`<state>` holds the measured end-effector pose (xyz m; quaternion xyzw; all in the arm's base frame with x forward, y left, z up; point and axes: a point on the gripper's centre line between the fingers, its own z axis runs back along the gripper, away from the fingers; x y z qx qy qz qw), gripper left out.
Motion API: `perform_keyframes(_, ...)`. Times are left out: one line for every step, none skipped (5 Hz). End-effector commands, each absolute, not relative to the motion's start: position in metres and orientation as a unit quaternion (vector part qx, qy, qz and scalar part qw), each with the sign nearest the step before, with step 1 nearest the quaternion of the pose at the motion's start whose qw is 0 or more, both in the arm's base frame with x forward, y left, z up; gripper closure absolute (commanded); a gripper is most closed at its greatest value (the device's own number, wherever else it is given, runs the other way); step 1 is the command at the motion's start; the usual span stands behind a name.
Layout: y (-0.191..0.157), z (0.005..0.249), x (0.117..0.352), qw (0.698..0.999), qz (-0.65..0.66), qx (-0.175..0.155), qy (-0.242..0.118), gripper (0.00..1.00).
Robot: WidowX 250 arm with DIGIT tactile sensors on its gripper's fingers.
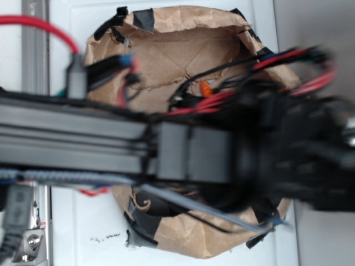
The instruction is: Grab the silver keys.
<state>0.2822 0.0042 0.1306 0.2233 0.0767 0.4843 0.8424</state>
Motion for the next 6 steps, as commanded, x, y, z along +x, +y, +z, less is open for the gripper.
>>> perform_keyframes(0.057,0.214,0.244,0.891,0.448,0.065,0.027,1.00)
perform_keyframes(0.070,0.208,0.243,0.917,0.395,0.041,0.020,1.00)
perform_keyframes(0.067,0.202,0.247,0.923,0.377,0.072,0.026,1.00)
perform_keyframes(0.059,0.193,0.248,0.934,0.352,0.061,0.014,1.00)
perform_keyframes(0.052,0.186,0.245,0.931,0.360,0.063,-0.001,1.00)
perform_keyframes(0.050,0.181,0.242,0.927,0.369,0.064,-0.019,1.00)
